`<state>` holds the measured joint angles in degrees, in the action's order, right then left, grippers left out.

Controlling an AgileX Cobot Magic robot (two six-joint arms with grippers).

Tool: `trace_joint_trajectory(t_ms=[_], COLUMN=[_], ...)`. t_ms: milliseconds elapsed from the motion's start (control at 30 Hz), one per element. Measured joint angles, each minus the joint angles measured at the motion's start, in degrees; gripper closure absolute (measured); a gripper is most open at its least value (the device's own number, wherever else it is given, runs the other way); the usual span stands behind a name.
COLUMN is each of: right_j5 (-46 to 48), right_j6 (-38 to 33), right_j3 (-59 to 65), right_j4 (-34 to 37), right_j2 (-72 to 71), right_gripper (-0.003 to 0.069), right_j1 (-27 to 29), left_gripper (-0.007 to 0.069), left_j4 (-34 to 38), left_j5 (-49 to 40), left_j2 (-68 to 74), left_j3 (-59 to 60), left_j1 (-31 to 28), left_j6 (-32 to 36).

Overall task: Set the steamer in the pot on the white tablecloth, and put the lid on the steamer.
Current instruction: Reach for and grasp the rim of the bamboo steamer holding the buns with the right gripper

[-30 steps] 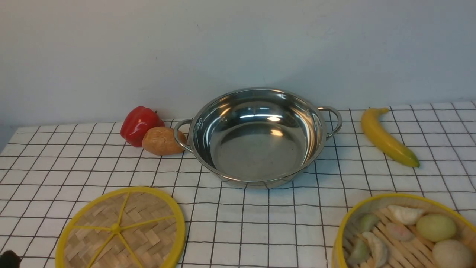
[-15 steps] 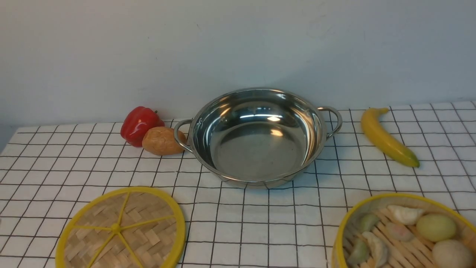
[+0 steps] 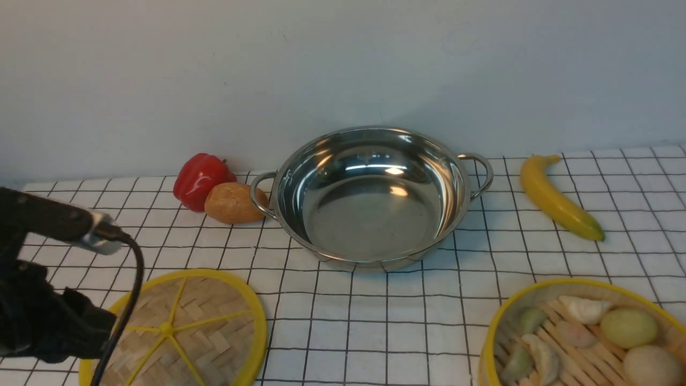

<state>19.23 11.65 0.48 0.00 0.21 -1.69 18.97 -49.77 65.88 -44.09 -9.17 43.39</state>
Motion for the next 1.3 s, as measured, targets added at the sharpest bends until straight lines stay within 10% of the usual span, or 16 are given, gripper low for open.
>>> trace_joint_trajectory(t_ms=[367, 533, 933, 1300], right_j5=[0.0, 0.0, 0.0, 0.0], right_j6=[0.0, 0.0, 0.0, 0.0], right_j3=[0.0, 0.0, 0.0, 0.0], right_j4=[0.0, 0.0, 0.0, 0.0], right_j2=[0.0, 0.0, 0.0, 0.0], right_gripper=[0.0417, 0.0417, 0.0417, 0.0417], right_j1=[0.0, 0.0, 0.0, 0.0], left_gripper=[0.0382, 0.0406, 0.0599, 0.0623], left_j4=[7.72, 5.43, 4.29, 4.29], left_j5=[-12.5, -18.59, -14.97, -12.76], left_j2=[15.01, 10.33, -5.67, -8.16], left_j3=[-13.2, -20.29, -22.37, -21.79], left_j1=[0.0, 0.0, 0.0, 0.0], left_j6=[3.54, -4.77, -9.86, -9.86])
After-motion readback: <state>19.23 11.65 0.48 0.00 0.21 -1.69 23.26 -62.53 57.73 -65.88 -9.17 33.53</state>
